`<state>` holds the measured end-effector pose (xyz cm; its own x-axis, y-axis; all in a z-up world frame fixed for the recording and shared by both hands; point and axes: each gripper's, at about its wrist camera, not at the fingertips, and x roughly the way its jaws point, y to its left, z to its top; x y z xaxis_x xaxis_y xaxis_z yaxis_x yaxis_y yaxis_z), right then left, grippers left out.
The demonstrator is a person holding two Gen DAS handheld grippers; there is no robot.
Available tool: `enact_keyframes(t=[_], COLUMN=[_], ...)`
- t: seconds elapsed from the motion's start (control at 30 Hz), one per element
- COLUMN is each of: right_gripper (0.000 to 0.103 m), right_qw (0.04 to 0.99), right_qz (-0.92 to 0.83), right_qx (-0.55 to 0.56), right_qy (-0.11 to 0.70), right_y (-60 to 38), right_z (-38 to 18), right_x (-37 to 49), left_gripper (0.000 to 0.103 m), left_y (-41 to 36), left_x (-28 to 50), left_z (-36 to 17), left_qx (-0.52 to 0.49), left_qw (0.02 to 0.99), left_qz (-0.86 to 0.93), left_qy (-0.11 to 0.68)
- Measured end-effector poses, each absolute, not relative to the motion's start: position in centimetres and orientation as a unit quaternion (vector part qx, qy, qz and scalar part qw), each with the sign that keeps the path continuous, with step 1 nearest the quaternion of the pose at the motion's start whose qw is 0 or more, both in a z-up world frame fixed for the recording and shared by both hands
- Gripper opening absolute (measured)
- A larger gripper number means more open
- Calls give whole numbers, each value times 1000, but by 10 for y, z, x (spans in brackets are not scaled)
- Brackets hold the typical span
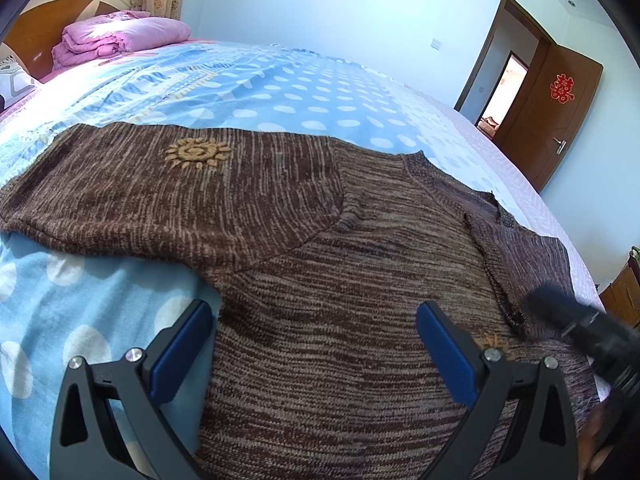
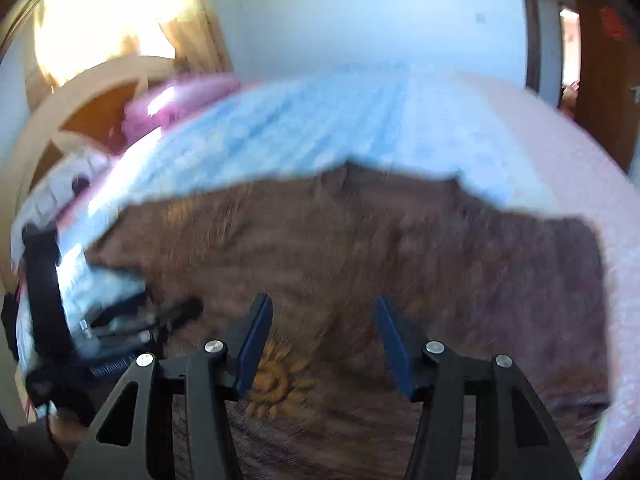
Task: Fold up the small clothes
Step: 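Fold the side edge toward the collar's center with the right tool, release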
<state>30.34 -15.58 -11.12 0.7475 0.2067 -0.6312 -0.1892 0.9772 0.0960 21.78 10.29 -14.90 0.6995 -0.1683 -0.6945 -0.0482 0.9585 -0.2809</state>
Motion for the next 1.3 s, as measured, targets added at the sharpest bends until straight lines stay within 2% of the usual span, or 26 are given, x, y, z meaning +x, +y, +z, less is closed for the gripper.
enact_keyframes(t=[0.13,0.3,0.5,0.53,0.57,0.6,0.73,0.9,1.0,1.07,1.1,1.13,1.17,1.3], right_gripper=[55,55,55,47,34,7,7,7,7,8,13,23,26,29], right_qw=[935,877,796,797,797,797,852,936,934,921,914,915,919,940], right_qz=[18,-10,74,77,82,90,102,80,5,-14,-18,-26,-39,-44], right_qx=[117,279,400,405,404,399,290,102,-6,-18,-14,-12,-10,63], right_qy=[336,392,447,441,440,445,422,327,358,390,406,402,393,333], right_y=[-258,-380,-402,-400,-398,-395,-366,-327,-311,-317,-319,-322,-325,-346], right_z=[-93,-125,-172,-173,-171,-171,-148,-112,-135,-156,-160,-155,-146,-106], right_x=[328,366,406,407,411,415,409,386,406,418,424,424,422,389], left_gripper=[103,103,103,103,103,103,103,103,103,103,103,103,103,103], left_y=[103,103,103,103,102,102,102,101,102,102,102,102,101,102], left_x=[218,218,218,219,219,220,220,220,220,220,220,220,220,221], left_z=[-149,-149,-149,-149,-149,-149,-149,-149,-149,-150,-150,-150,-150,-150], left_qx=[-140,-140,-138,-137,-136,-135,-134,-134,-134,-134,-134,-134,-134,-134], left_qw=[911,911,911,911,911,911,911,911,911,911,912,912,912,912], left_qz=[-33,-33,-32,-31,-31,-30,-29,-29,-29,-29,-30,-30,-30,-30], left_qy=[386,386,387,387,388,388,388,388,388,388,388,387,387,387])
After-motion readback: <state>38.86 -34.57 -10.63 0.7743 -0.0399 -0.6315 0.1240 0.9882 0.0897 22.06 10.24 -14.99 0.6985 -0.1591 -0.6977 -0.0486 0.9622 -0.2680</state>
